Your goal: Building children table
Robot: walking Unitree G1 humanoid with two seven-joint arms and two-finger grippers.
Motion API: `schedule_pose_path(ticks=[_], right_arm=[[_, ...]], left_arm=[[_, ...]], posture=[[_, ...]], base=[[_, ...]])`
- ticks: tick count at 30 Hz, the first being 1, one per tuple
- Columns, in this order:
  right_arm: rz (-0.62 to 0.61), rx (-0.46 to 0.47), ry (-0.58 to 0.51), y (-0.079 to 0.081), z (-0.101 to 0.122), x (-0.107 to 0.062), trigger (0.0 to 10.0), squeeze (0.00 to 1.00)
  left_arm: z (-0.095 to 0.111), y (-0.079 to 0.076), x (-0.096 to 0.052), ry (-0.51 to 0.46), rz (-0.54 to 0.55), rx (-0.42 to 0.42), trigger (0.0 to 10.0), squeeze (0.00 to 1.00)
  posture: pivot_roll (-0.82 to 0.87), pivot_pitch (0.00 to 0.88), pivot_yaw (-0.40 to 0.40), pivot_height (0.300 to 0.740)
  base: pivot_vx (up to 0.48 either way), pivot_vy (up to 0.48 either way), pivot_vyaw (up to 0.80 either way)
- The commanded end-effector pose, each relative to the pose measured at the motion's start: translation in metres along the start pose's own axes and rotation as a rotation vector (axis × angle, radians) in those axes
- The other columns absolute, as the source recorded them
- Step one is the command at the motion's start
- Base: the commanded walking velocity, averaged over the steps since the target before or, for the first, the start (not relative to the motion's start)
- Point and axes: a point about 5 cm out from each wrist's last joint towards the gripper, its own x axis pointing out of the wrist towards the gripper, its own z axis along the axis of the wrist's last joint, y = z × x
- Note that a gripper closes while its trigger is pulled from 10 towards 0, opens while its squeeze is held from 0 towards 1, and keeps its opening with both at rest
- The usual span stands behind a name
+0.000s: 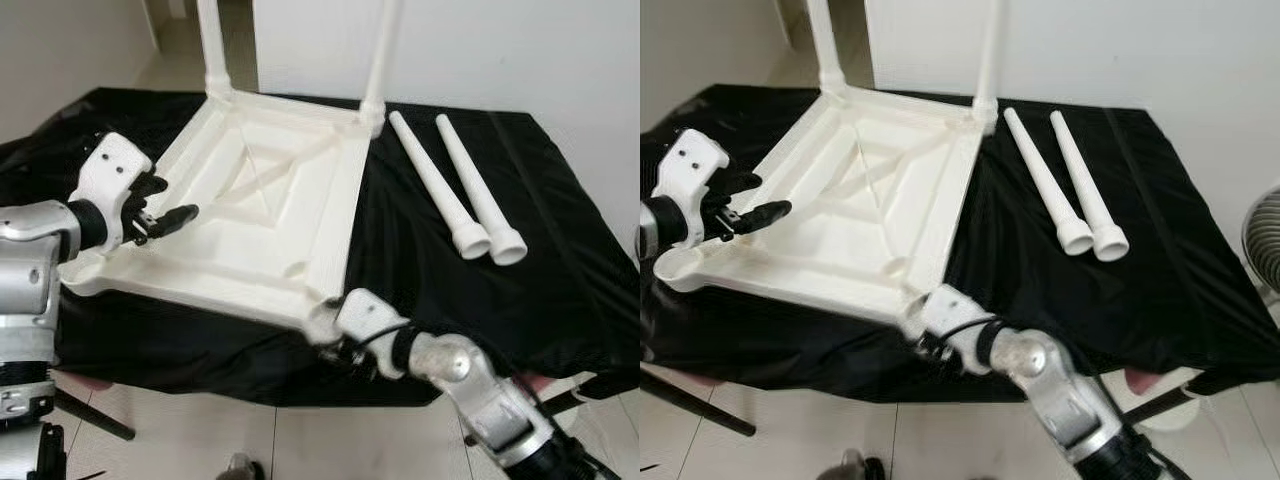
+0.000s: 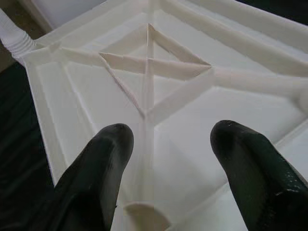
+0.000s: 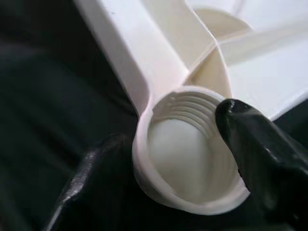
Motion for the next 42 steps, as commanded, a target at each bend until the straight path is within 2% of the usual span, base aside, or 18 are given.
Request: schedule_pose_path(ticks=[1, 2, 5, 7, 12, 15, 17, 22, 24, 25, 26, 30, 38, 39, 40, 41, 42], right_arm=[[-0.021, 0.06, 0.157, 0.001, -0.03, -0.004, 10.0, 0.0], [-0.053, 0.063, 0.178, -0.003, -0.034, -0.006, 10.0, 0.0], [-0.079, 0.072, 0.195, -0.006, -0.038, -0.008, 10.0, 0.0], [-0.134, 0.088, 0.237, -0.011, -0.048, -0.011, 10.0, 0.0], [-0.168, 0.105, 0.267, -0.014, -0.054, -0.015, 10.0, 0.0], [-0.28, 0.092, 0.357, -0.027, -0.072, -0.022, 10.0, 0.0], [-0.332, 0.095, 0.373, -0.035, -0.076, -0.025, 10.0, 0.0], [-0.384, 0.123, 0.35, -0.041, -0.073, -0.026, 10.0, 0.0], [-0.296, 0.248, 0.211, -0.03, -0.054, -0.019, 10.0, 0.0], [-0.296, 0.248, 0.211, -0.03, -0.054, -0.019, 10.0, 0.0], [-0.264, 0.299, 0.167, -0.025, -0.048, -0.018, 10.0, 0.0], [-0.297, 0.289, 0.216, -0.026, -0.057, -0.018, 10.0, 0.0], [-0.247, 0.347, 0.078, -0.023, -0.039, -0.013, 10.0, 0.0], [-0.246, 0.353, 0.066, -0.022, -0.036, -0.01, 10.0, 0.0], [-0.246, 0.353, 0.066, -0.022, -0.036, -0.01, 10.0, 0.0], [-0.24, 0.361, 0.058, -0.02, -0.034, -0.007, 10.0, 0.0], [-0.236, 0.361, 0.056, -0.019, -0.033, -0.006, 10.0, 0.0]], left_arm=[[-0.007, 0.005, 0.002, 0.029, 0.233, -0.009, 10.0, 0.0], [-0.008, -0.005, 0.006, 0.029, 0.171, -0.003, 10.0, 0.0], [-0.009, -0.013, 0.009, 0.029, 0.119, 0.001, 10.0, 0.0], [-0.015, -0.033, 0.017, 0.047, -0.002, -0.003, 10.0, 0.0], [-0.024, -0.047, 0.023, 0.074, -0.082, 0.01, 10.0, 0.0], [-0.036, -0.058, 0.034, 0.118, -0.123, 0.024, 10.0, 0.0], [-0.041, -0.064, 0.037, 0.135, -0.16, 0.032, 10.0, 0.0], [-0.048, -0.072, 0.036, 0.161, -0.223, 0.016, 10.0, 0.0], [-0.054, -0.075, 0.036, 0.163, -0.235, -0.023, 10.0, 0.0], [-0.054, -0.075, 0.036, 0.163, -0.235, -0.023, 10.0, 0.0], [-0.056, -0.075, 0.036, 0.164, -0.237, -0.035, 10.0, 0.0], [-0.061, -0.077, 0.037, 0.206, -0.251, 0.015, 10.0, 0.0], [-0.055, -0.079, 0.05, 0.179, -0.256, 0.05, 10.0, 0.0], [-0.053, -0.08, 0.053, 0.177, -0.264, 0.056, 2.9, 0.0], [-0.053, -0.08, 0.053, 0.177, -0.264, 0.056, 2.9, 0.0], [-0.054, -0.081, 0.053, 0.181, -0.286, 0.053, 0.0, 0.0], [-0.054, -0.082, 0.05, 0.177, -0.306, 0.051, 0.0, 0.0]], posture=[[-0.01, 0.149, 0.021, 0.74], [-0.01, 0.151, 0.021, 0.74], [-0.01, 0.151, 0.02, 0.74], [0.0, 0.148, 0.02, 0.74], [-0.01, 0.146, 0.02, 0.74], [-0.01, 0.144, 0.02, 0.74], [-0.01, 0.142, 0.019, 0.74], [-0.01, 0.141, 0.022, 0.74], [-0.01, 0.138, 0.024, 0.74], [-0.01, 0.138, 0.024, 0.74], [-0.01, 0.138, 0.024, 0.74], [-0.01, 0.138, 0.024, 0.74], [-0.01, 0.138, 0.024, 0.74], [-0.01, 0.132, 0.023, 0.74], [-0.01, 0.132, 0.023, 0.74], [-0.01, 0.132, 0.031, 0.74], [-0.01, 0.132, 0.031, 0.74]], base=[[0.0, 0.0, 0.0], [0.0, 0.0, 0.0], [0.0, 0.0, 0.0], [0.0, 0.0, 0.0], [0.0, 0.0, 0.0], [0.0, 0.0, 0.0], [0.0, 0.0, 0.0], [0.0, 0.0, 0.0], [0.0, 0.0, 0.0], [0.0, 0.0, 0.0], [0.0, 0.0, 0.0], [0.0, 0.0, 0.0], [0.0, 0.0, 0.0], [0.0, 0.0, 0.0], [0.0, 0.0, 0.0], [0.0, 0.0, 0.0], [0.0, 0.0, 0.0]])
